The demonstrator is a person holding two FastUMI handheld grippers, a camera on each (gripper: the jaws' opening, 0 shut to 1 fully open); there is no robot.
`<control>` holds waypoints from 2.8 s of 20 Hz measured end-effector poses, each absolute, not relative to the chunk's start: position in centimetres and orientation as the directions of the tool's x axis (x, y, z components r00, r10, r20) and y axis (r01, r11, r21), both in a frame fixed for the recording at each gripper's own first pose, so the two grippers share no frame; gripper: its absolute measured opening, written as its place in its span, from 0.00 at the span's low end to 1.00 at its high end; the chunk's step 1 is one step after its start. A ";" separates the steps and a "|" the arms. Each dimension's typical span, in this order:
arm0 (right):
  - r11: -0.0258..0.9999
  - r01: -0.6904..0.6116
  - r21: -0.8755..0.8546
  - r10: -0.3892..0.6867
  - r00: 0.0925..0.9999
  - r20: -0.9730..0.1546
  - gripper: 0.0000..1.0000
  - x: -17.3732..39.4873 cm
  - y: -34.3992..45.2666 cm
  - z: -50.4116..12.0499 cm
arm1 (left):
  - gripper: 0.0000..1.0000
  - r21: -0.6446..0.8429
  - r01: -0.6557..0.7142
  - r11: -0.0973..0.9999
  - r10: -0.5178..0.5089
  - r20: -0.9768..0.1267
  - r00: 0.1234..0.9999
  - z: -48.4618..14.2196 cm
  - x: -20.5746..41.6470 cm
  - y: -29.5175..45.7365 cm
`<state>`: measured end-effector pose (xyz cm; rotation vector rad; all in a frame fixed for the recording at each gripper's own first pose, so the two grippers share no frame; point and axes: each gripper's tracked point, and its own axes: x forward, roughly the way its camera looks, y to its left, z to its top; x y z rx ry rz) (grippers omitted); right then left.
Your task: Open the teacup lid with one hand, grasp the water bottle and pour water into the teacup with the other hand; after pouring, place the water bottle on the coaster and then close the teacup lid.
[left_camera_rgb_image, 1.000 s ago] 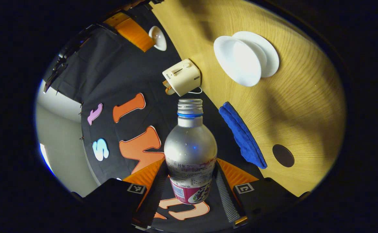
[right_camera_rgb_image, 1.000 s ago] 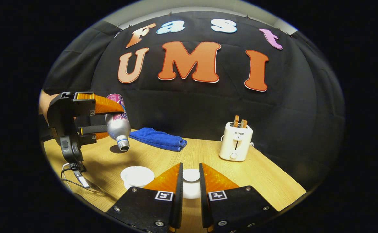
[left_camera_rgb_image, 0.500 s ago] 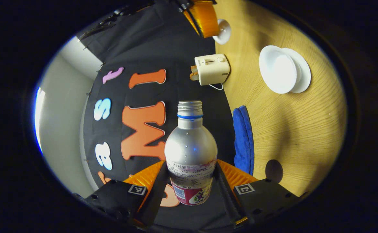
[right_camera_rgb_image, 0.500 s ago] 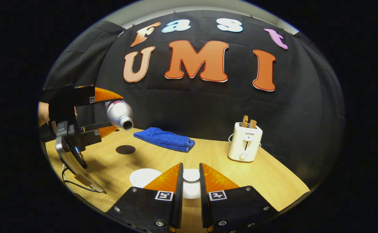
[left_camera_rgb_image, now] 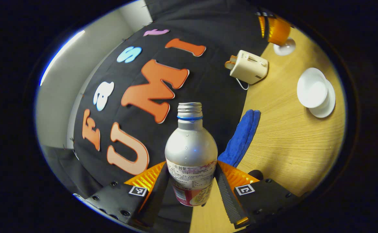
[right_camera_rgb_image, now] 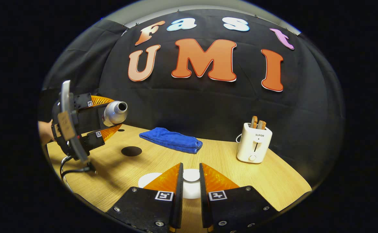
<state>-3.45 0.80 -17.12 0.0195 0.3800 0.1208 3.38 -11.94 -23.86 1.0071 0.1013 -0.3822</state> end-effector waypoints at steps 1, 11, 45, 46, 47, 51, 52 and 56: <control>0.992 -0.117 0.041 0.124 0.921 -0.369 0.25 -3.3 1.0 -17.1 | 0.83 0.770 0.344 0.537 -0.236 -0.254 0.938 -24.2 3.9 -11.7; 0.993 -0.118 0.025 0.120 0.928 -0.354 0.25 -2.5 1.0 -15.6 | 0.83 0.233 0.195 0.953 -0.102 -0.358 0.928 -23.5 4.2 -12.7; 0.980 -0.183 0.076 0.199 0.897 -0.395 0.25 -2.6 3.9 -18.2 | 1.00 -0.033 0.261 0.965 -0.236 -0.546 0.804 -29.4 -0.7 -15.2; 0.978 -0.191 0.082 0.208 0.894 -0.396 0.25 -2.6 4.4 -18.4 | 1.00 -0.031 0.271 0.962 -0.243 -0.546 0.801 -29.3 -1.4 -15.2; 0.975 -0.202 0.093 0.222 0.889 -0.401 0.25 -2.7 4.9 -18.7 | 1.00 -0.032 0.277 0.960 -0.249 -0.546 0.800 -29.0 -2.0 -15.2; 0.965 -0.227 0.132 0.262 0.876 -0.405 0.25 -2.7 6.8 -19.6 | 1.00 0.006 0.290 0.957 -0.241 -0.541 0.806 -27.7 -4.2 -14.5; 0.963 -0.230 0.143 0.269 0.869 -0.414 0.25 -2.6 7.1 -20.2 | 1.00 0.015 0.289 0.957 -0.239 -0.522 0.819 -26.8 -4.4 -14.2; 0.962 -0.226 0.151 0.270 0.860 -0.434 0.25 -2.3 7.9 -21.4 | 1.00 0.046 0.285 0.957 -0.232 -0.468 0.853 -24.0 -5.2 -13.5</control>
